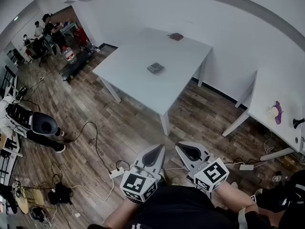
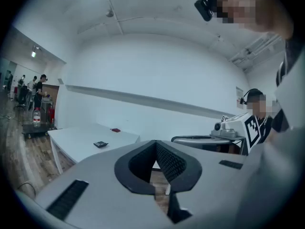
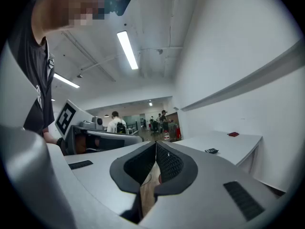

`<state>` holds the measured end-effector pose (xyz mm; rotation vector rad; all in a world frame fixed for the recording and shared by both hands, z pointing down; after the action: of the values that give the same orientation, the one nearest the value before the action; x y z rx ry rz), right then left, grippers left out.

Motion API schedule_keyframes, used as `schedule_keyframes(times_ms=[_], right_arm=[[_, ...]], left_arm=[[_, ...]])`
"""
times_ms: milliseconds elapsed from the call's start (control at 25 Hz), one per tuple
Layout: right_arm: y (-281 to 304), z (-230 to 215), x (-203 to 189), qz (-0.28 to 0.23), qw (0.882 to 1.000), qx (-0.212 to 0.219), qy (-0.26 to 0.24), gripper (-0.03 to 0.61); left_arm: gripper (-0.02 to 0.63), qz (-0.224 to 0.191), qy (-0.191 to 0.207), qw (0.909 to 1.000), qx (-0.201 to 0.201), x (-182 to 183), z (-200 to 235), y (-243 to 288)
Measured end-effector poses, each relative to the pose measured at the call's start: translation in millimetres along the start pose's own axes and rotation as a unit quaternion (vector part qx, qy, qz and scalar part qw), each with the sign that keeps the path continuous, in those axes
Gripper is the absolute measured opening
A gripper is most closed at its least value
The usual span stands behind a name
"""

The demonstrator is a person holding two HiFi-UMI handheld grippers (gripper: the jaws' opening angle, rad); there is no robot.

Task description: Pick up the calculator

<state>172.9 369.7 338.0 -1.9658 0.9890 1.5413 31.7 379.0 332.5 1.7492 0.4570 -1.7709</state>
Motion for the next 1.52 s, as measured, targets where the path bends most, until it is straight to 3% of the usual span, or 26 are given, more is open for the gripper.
schedule_keyframes(times_ms=[440, 800, 1120, 1520], right_arm=[[40, -30, -1, 0.017, 1.0, -0.007, -0.001, 0.012], [132, -82, 2, 0.044, 0.999, -0.02, 0.007, 0.012], [222, -127, 10, 0.056, 0.997, -0.048, 0.018, 0.012], [278, -173, 23, 0.066, 0.995, -0.08, -0.011, 0.012]], left_arm=[[0.006, -0.009, -0.011, 0.9999, -0.003, 1, 43, 33], [0.006, -0.004, -0.022, 0.9997, -0.008, -1, 134, 92], [0.006, 0.008, -0.024, 0.9989, -0.039, 1, 221, 145], [0.006, 0.013, -0.036, 0.9974, -0.061, 2, 277, 186]])
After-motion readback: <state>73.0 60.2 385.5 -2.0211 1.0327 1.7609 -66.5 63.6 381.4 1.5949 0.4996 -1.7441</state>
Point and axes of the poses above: the fingertips, and each gripper's own axes: y forward along the fingers, z to its left, x out of its top, the point moved 7 cm from there along -y, backward along the fingers, and after that the axes turned 8 degrees about y, right-handed, at the moved point
